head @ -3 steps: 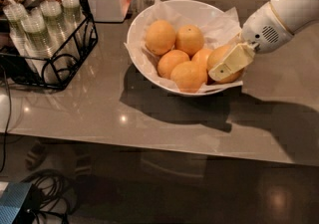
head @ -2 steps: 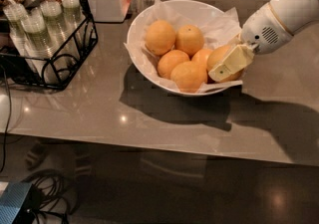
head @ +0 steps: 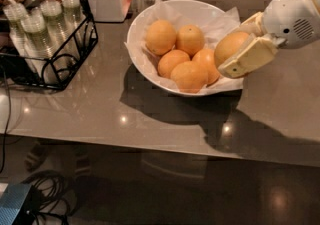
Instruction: Pick orange from white bowl
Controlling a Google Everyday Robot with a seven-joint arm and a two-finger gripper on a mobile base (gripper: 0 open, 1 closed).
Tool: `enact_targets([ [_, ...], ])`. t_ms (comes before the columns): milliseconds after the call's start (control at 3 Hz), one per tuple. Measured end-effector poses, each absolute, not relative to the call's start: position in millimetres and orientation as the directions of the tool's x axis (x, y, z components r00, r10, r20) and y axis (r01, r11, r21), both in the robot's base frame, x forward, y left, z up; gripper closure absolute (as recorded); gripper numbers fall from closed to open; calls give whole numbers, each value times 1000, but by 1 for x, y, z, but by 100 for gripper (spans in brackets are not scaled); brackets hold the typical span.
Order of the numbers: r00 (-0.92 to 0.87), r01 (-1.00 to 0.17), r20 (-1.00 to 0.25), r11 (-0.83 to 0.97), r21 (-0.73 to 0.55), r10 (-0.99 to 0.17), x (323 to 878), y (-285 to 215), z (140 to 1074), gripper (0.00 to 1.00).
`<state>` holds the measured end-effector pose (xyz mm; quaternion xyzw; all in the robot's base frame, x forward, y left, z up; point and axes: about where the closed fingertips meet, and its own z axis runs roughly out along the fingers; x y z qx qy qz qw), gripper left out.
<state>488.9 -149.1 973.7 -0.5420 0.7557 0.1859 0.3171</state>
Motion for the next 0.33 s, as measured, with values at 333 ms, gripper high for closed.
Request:
enact_targets([
  [333, -142, -917, -739, 368, -151, -658, 443, -158, 1001, 100],
])
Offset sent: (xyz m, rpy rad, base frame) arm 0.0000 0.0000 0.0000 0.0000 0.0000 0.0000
